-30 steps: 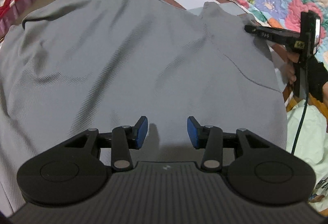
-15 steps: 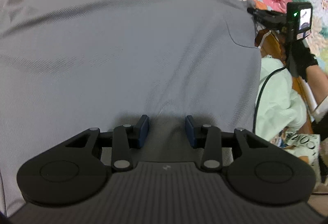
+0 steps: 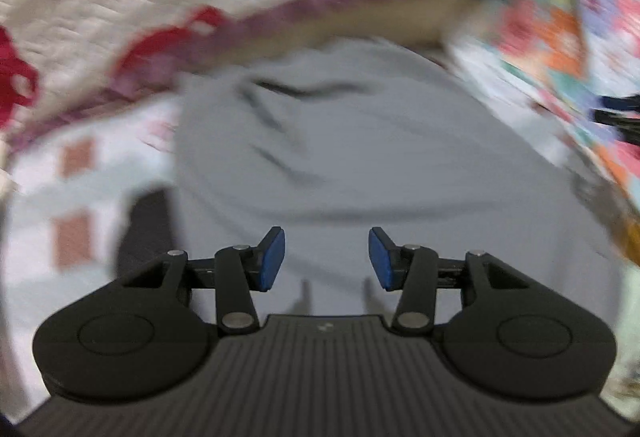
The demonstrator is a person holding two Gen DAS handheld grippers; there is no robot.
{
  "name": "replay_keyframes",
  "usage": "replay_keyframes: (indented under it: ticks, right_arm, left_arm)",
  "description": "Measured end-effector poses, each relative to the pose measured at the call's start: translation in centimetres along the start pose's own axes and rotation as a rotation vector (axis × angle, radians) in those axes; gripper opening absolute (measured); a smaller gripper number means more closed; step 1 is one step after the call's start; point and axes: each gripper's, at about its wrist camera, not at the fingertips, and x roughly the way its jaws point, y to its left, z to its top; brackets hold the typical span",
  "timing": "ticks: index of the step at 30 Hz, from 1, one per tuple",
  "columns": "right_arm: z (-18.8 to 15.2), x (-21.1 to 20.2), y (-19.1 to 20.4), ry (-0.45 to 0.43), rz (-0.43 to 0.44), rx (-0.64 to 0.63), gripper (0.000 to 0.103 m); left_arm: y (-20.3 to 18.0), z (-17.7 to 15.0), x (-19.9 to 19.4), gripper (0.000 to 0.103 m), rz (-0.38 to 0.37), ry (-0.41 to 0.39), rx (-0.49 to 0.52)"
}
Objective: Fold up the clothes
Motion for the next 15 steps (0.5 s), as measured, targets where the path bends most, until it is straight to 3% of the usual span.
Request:
replay_keyframes:
  ticks: [3, 6, 10, 15]
  right_arm:
    - [5.3, 2.3, 2.7, -0.026, 0.136, -0.105, 0.067]
    - [9.2, 6.1, 5.8, 0.011, 0.187, -0.217, 0.067]
    - [11.7, 12.4, 8.2, 0.031, 0.184, -0.192, 0.067]
    - [11.3, 19.8, 8.7, 0.063, 0.129, -0.134, 0.067]
  left_arm:
    - [5.8, 2.0, 1.5, 0.045, 0.050, -0.034, -0.166]
    - [8.8, 2.4, 3.3, 0.045, 0.091, -0.079, -0.185]
    - [11.3, 2.7, 7.0, 0.045, 0.114, -0.064, -0.167]
    - [12.6, 4.4, 12.6, 0.045, 0.132, -0.012, -0.201]
